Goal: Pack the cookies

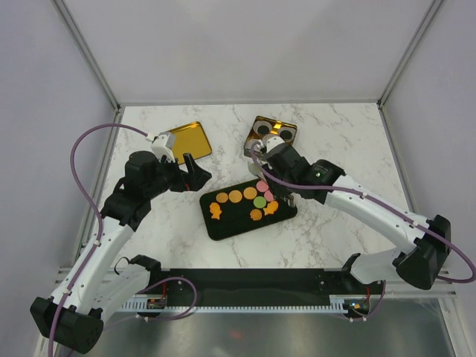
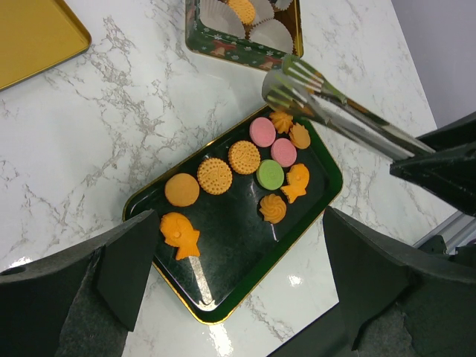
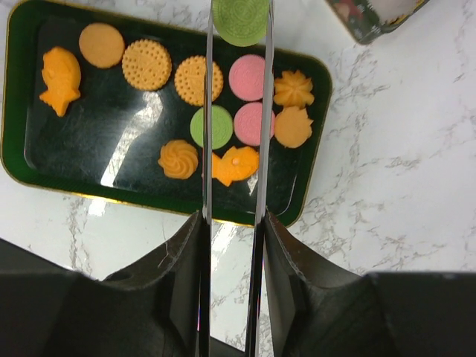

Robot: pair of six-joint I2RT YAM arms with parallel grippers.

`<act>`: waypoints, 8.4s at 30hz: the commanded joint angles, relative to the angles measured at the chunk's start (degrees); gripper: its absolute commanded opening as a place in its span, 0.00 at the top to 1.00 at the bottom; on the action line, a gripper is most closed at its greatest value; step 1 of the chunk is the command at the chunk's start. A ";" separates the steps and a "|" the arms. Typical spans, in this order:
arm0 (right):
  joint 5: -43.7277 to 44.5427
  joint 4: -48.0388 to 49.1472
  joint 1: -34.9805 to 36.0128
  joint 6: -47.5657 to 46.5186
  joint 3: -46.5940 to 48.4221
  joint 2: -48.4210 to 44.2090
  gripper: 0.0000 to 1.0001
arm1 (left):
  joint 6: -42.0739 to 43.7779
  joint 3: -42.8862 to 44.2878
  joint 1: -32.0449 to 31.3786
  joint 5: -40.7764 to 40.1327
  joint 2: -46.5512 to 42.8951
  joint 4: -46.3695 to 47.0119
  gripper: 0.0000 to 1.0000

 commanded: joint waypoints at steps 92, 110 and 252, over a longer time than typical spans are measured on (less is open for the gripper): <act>-8.37 7.61 -10.79 0.02 6.82 5.88 0.52 | 0.94 2.07 -0.29 -0.04 0.10 0.92 0.02; -6.61 -3.02 4.94 3.19 -5.67 -3.45 0.52 | 0.86 2.16 -0.29 0.40 0.53 0.92 0.01; 0.33 5.94 -17.46 0.99 8.92 13.25 0.63 | 0.77 1.98 -0.46 0.49 0.27 0.92 0.01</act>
